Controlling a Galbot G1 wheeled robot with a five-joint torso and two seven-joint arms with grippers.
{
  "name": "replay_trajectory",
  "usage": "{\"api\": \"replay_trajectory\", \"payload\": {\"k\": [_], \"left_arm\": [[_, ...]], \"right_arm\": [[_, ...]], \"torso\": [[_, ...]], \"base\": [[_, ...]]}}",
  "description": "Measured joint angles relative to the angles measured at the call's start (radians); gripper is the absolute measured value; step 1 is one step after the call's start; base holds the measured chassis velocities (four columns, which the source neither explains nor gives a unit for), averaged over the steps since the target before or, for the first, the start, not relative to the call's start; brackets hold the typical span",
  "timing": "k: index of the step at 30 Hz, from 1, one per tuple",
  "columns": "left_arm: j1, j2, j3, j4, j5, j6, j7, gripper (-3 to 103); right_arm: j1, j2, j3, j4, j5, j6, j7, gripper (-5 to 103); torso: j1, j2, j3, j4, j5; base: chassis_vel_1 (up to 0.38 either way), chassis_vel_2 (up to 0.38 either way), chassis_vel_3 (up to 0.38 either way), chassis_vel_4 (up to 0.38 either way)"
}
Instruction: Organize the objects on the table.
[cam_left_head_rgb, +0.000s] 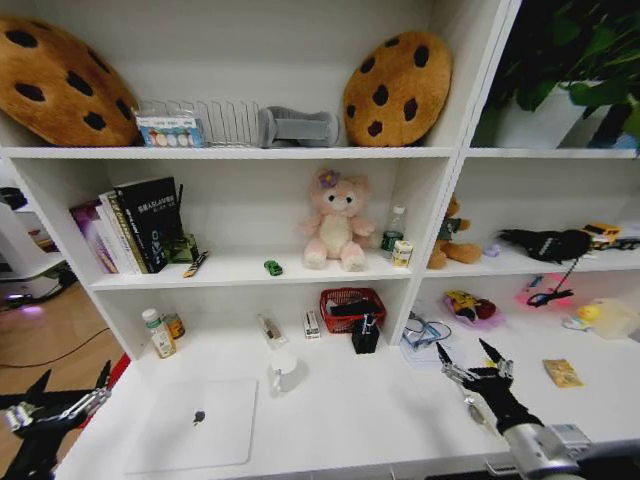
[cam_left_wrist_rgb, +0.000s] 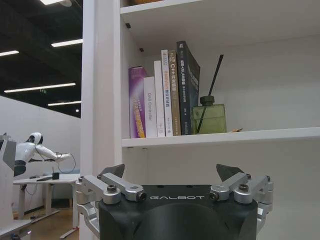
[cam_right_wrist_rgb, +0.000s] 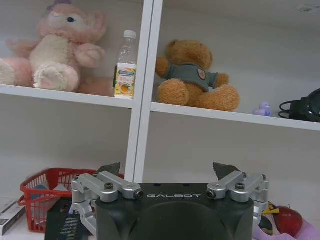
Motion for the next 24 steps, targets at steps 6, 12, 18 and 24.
{"api": "replay_trajectory", "payload": {"k": [6,12,18,24], "left_arm": [[0.000,0.000,0.000,0.000,0.000,0.000,0.000,100],[0.000,0.000,0.000,0.000,0.000,0.000,0.000,100],[0.000,0.000,0.000,0.000,0.000,0.000,0.000,100],[0.000,0.000,0.000,0.000,0.000,0.000,0.000,100]], "right_arm": [[0.012,0.006,-0.006,-0.014,-0.003,0.004,0.005,100],[0.029,0.022,-0.022,-0.032,-0.014,0.006,0.023,100],[0.057,0.038,-0.036,-0.063,-0.016,0.000,0.057,100],[0.149,0.034,-0.036,-0.186,-0.015,-0.163,0.157,100]], "torso": [[0.000,0.000,0.000,-0.0001,0.0004],[0.000,0.000,0.000,-0.0001,0.0002],[0.000,0.000,0.000,0.0004,0.0003],[0.000,0.000,0.000,-0.0004,-0.0003]], "base": [[-0.211,-0.204,0.195,0.221],[-0.265,-0.263,0.254,0.264],[-0.212,-0.229,0.220,0.248],[-0.006,-0.049,0.031,-0.004]]}}
